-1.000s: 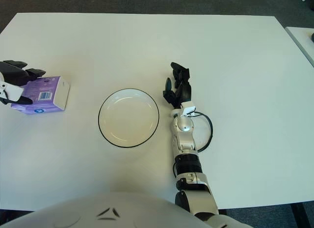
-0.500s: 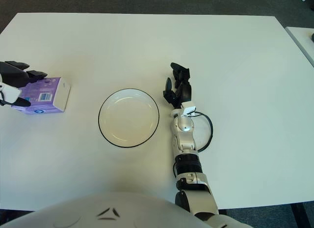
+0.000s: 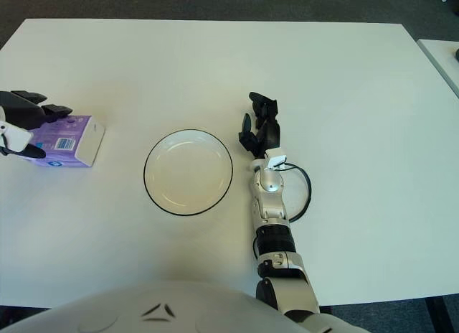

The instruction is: Put the tissue paper into the plate.

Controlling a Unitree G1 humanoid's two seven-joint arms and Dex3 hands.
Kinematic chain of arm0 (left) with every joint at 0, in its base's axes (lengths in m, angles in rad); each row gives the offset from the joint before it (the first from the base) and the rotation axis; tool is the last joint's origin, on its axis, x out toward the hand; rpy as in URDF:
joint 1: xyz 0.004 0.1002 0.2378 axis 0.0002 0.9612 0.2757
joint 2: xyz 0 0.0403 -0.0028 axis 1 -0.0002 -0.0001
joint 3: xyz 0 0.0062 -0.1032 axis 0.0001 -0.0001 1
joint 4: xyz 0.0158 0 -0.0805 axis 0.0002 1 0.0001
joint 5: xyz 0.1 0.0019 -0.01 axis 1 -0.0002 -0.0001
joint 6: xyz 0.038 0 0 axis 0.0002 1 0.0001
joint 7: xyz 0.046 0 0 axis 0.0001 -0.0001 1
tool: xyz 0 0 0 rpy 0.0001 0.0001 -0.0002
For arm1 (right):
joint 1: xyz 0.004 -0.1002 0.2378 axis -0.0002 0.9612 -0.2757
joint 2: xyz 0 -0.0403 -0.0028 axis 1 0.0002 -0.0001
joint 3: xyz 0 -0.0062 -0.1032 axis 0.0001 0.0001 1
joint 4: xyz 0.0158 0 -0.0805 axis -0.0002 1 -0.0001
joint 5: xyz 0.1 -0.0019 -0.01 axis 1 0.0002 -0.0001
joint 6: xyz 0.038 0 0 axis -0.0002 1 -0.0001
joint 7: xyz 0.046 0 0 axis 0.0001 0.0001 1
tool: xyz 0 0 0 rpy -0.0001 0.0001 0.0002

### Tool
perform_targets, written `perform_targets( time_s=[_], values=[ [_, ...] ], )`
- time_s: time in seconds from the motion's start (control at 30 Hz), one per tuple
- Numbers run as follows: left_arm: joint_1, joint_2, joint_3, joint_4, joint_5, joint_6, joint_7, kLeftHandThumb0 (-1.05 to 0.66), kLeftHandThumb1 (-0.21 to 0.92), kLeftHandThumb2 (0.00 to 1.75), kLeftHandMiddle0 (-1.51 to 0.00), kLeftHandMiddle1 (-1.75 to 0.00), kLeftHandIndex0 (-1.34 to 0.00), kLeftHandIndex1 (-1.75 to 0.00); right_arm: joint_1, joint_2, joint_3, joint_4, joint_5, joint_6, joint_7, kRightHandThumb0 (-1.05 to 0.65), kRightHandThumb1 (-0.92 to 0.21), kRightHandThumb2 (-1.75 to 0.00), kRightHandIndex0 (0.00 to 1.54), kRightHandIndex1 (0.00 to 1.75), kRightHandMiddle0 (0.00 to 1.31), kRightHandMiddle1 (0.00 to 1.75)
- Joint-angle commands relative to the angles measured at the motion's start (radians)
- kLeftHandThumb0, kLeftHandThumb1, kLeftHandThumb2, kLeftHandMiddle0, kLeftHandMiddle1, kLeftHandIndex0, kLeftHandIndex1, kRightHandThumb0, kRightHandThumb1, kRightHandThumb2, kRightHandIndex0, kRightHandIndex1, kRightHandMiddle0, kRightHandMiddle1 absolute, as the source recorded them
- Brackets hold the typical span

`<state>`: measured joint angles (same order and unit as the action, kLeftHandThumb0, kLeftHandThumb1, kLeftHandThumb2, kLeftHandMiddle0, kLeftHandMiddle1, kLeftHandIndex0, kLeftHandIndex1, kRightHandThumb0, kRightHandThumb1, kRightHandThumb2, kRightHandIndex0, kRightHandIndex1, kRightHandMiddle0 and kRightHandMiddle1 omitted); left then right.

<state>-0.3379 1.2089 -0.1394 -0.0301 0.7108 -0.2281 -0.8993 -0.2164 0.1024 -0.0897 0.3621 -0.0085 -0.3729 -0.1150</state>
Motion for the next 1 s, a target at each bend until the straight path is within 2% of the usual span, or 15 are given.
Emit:
perform_targets(
  time_s=[0.0, 0.2, 0.4, 0.53, 0.77, 0.97],
  values=[
    [-0.005, -0.029, -0.034, 0.028, 0.015, -0.016, 0.017, -1.05, 0.92, 0.62, -0.05, -0.01, 0.0, 0.0, 0.105, 0.0, -0.022, 0.113, 0.021, 0.077, -0.009, -0.5, -0.9, -0.68, 0.27, 0.51, 0.0, 1.1],
    [-0.017, -0.063, -0.064, 0.074, 0.041, -0.043, 0.073, -1.05, 0.92, 0.6, -0.05, -0.02, -0.01, -0.01, 0.113, -0.004, -0.022, 0.107, 0.015, 0.075, -0.013, -0.52, -0.91, -0.69, 0.26, 0.53, 0.0, 1.12],
    [-0.029, -0.121, -0.101, 0.119, 0.074, -0.039, 0.122, -1.04, 0.92, 0.59, -0.07, -0.02, -0.02, -0.02, 0.116, -0.004, -0.025, 0.106, 0.017, 0.076, -0.015, -0.53, -0.92, -0.69, 0.25, 0.54, 0.0, 1.11],
    [-0.035, -0.136, -0.11, 0.14, 0.078, -0.035, 0.133, -1.03, 0.92, 0.58, -0.08, -0.03, -0.03, -0.03, 0.12, -0.004, -0.027, 0.101, 0.019, 0.077, -0.016, -0.53, -0.92, -0.69, 0.25, 0.54, 0.0, 1.11],
    [-0.062, -0.198, -0.175, 0.291, 0.131, -0.046, 0.229, -1.04, 0.92, 0.59, -0.08, -0.02, -0.01, -0.09, 0.13, -0.006, -0.03, 0.089, 0.019, 0.079, -0.018, -0.53, -0.92, -0.69, 0.24, 0.53, 0.0, 1.12],
    [-0.089, -0.218, -0.211, 0.353, 0.135, -0.059, 0.254, -1.04, 0.92, 0.59, -0.08, -0.01, 0.0, -0.08, 0.138, -0.009, -0.033, 0.08, 0.018, 0.079, -0.017, -0.53, -0.92, -0.69, 0.24, 0.52, 0.0, 1.12]
  ],
)
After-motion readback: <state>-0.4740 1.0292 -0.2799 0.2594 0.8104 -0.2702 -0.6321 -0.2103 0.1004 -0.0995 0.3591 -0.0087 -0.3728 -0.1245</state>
